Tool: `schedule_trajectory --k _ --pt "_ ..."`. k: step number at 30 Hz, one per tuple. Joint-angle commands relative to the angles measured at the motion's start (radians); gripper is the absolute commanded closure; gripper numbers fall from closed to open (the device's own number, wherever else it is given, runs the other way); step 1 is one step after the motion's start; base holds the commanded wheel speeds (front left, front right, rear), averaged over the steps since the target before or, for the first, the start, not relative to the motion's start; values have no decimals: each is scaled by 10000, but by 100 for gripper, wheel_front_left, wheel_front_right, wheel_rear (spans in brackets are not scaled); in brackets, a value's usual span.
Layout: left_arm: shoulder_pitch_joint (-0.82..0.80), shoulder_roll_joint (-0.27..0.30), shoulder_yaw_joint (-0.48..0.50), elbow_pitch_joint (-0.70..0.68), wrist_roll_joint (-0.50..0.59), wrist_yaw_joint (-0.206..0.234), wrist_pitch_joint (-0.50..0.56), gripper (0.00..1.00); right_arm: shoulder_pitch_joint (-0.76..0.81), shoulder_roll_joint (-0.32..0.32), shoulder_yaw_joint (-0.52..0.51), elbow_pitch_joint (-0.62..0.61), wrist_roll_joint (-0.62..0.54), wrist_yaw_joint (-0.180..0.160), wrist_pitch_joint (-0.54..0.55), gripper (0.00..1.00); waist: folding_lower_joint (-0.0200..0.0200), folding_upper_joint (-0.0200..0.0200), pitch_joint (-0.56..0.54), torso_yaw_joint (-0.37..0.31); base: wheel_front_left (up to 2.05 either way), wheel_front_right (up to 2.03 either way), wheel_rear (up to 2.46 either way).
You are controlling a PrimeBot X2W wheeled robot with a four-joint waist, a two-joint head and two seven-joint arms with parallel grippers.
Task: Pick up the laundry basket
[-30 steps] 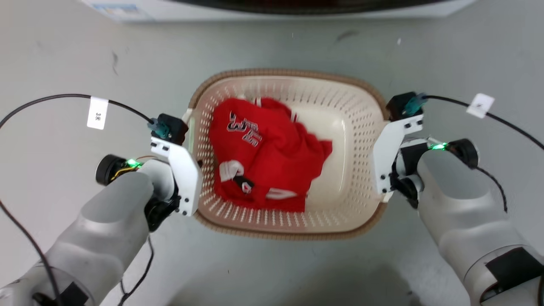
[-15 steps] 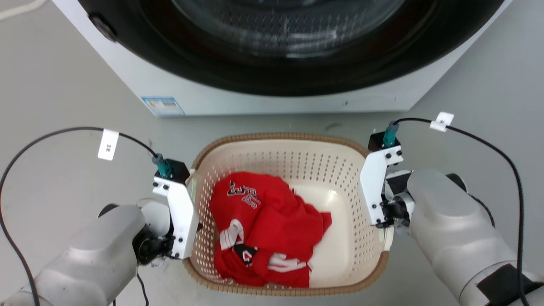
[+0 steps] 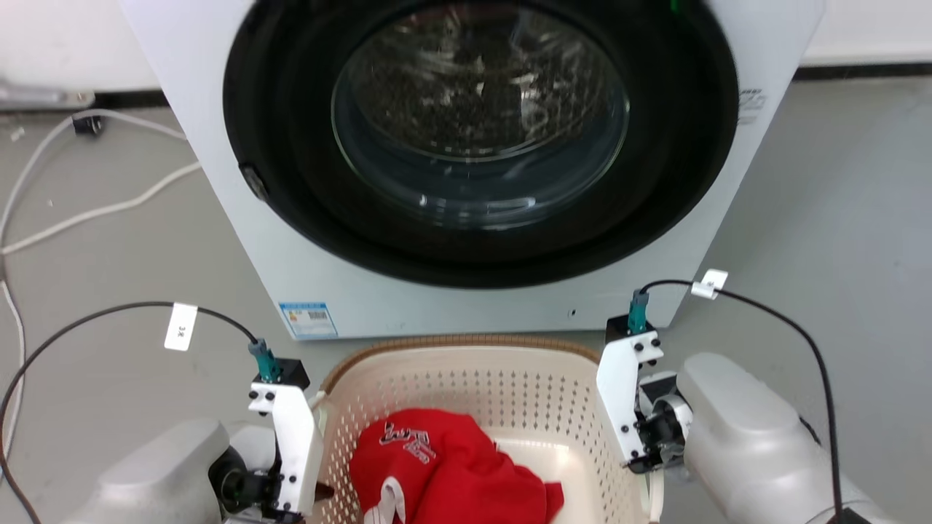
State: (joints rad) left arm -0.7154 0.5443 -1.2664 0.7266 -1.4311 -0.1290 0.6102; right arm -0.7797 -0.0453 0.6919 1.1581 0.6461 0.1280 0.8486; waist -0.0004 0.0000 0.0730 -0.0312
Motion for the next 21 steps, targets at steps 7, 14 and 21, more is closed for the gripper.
schedule_trajectory --k 7,14,21 --pt "412 321 -56 -55 -43 -21 513 100 294 -105 301 105 343 50 244 100 4 0 -972 -157 0 0 0" --pt "630 278 -126 -192 220 -23 961 100 293 -117 456 214 620 49 444 100 4 0 -1316 -150 0 0 0" --pt "583 190 -141 -286 147 -23 1283 100 -57 -113 633 201 797 49 526 100 4 0 -1391 -113 0 0 0"
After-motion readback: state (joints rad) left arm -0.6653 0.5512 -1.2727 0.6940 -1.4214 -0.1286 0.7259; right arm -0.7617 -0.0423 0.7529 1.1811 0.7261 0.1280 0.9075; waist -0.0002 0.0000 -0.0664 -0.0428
